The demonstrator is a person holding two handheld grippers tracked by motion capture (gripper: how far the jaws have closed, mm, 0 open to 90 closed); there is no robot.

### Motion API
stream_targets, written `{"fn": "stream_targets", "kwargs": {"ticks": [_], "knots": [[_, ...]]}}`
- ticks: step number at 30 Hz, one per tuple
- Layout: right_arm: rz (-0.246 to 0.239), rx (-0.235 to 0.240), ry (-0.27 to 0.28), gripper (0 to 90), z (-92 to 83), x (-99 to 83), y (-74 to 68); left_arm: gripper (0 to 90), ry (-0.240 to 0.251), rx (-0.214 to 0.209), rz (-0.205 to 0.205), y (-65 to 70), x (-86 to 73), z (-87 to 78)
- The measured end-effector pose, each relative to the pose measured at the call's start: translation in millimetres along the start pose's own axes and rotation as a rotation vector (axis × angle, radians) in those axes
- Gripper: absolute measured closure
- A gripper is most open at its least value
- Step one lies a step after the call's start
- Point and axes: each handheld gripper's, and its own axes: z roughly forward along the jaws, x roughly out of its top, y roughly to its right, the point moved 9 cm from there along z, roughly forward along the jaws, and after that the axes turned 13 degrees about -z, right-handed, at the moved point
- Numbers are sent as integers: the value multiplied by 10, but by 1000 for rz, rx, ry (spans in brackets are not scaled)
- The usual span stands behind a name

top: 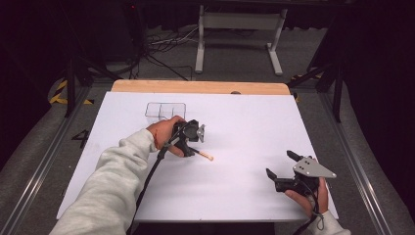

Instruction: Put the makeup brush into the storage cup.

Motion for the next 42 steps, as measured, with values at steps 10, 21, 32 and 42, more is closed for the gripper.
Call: {"fn": "stream_targets", "kwargs": {"ticks": [10, 21, 32, 42], "knots": [[2, 11, -8, 70, 2, -21, -18, 747, -98, -103, 45, 81, 36, 162], [7, 9, -13, 72, 4, -27, -12, 831, -118, -55, 92, 150, 31, 126], [20, -15, -13, 77, -5, -29, 31, 831, 23, -14, 64, 188, -32, -242], [32, -35, -16, 77, -11, -36, 65, 831, 235, 78, 16, 317, -223, -636]]}}
